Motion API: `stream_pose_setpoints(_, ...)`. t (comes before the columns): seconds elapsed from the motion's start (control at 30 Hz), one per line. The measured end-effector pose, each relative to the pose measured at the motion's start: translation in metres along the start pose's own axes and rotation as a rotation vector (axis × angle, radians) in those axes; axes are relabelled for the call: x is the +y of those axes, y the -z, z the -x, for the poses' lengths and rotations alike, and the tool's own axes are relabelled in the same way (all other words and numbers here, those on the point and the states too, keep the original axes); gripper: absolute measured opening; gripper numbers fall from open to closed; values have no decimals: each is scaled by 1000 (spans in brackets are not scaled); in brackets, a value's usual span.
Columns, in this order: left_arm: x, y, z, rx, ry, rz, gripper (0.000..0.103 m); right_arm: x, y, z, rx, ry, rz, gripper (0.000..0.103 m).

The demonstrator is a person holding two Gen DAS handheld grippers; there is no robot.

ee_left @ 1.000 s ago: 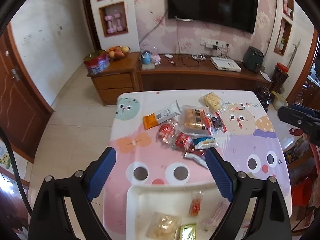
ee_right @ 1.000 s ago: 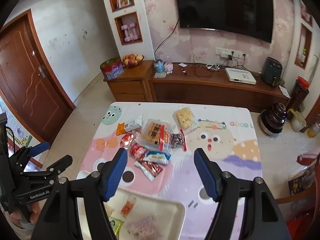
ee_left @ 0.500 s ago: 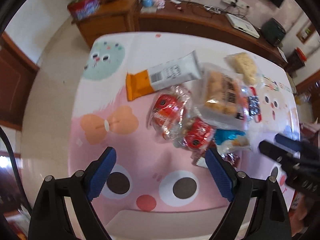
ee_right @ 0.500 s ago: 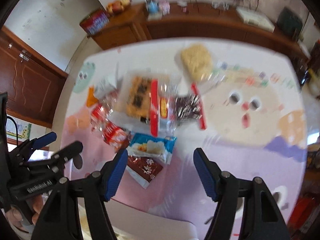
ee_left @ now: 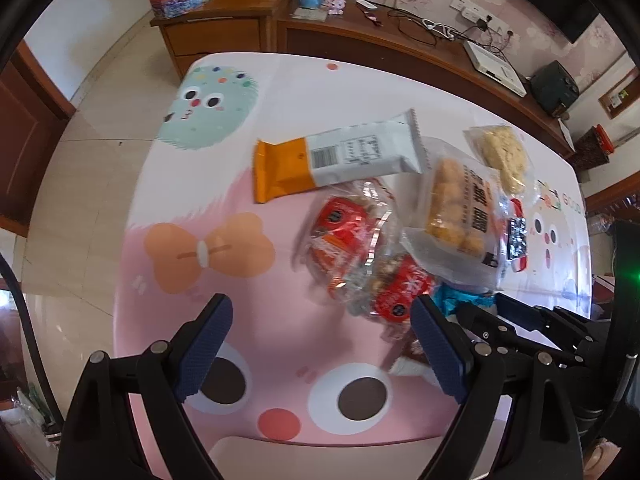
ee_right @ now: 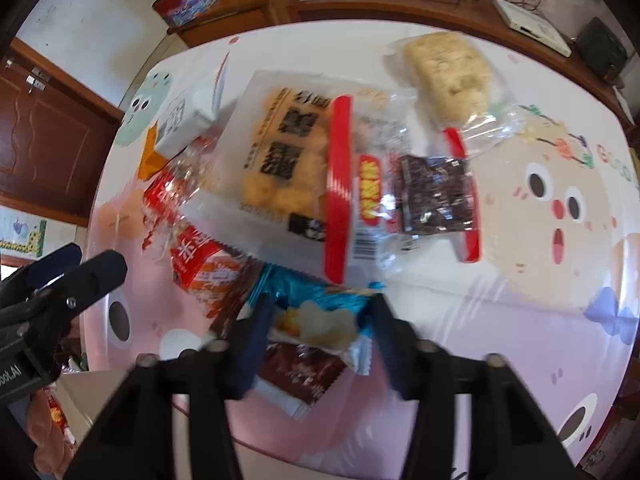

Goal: Organize snacks
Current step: 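Grasp the red-wrapped bread bag with the left tool while the right grasps a blue foil snack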

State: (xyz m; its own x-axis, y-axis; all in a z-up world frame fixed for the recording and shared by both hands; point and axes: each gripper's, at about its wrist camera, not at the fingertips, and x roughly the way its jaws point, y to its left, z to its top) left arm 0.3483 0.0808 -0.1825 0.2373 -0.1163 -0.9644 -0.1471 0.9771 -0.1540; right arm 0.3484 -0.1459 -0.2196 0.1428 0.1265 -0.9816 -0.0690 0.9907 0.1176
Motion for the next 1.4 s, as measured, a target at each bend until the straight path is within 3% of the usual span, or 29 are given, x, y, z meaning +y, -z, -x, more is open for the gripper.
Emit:
stream_pose_setpoints(0.13, -16, -1, -6, 16, 12, -27, 90, -19, 3, 7, 6, -29, -29, 15)
stream_pose_setpoints(0.17, -21, -2, -10, 24, 15, -34, 90, -23, 4, 8, 11, -29, -31, 5)
stream_pose_setpoints(0.23, -30, -3, -16, 43, 18, -48, 90, -32, 8, 9, 23, -32, -40, 2)
stream_pose_setpoints(0.37, -44, -7, -30, 75, -9, -66, 89, -45, 13, 2, 54, -16, -44, 0)
stream_pose_setpoints(0.5, -53, -11, -44, 117, -38, -61, 79, -49, 17, 0, 66, -38, -45, 1)
stream_pose_setpoints(0.73, -61, -17, -53, 127, -47, -48, 79, -44, 18, 4, 69, -57, -23, 1)
stream_pose_setpoints(0.93, -57, -14, -54, 133, 18, -20, 68, -45, 14, 7, 67, -127, -52, 4)
stream_pose_setpoints(1.13, -52, -7, -49, 132, 42, -19, 64, -47, 13, 10, 68, -128, -75, 17)
stream_pose_setpoints(1.23, -41, -4, -49, 118, 57, 0, 57, -49, 12, 11, 62, -163, -91, 22)
stream_pose_setpoints(1.4, -5, 7, -38, 85, 87, 38, 53, -56, 12, 21, 39, -236, -121, 42)
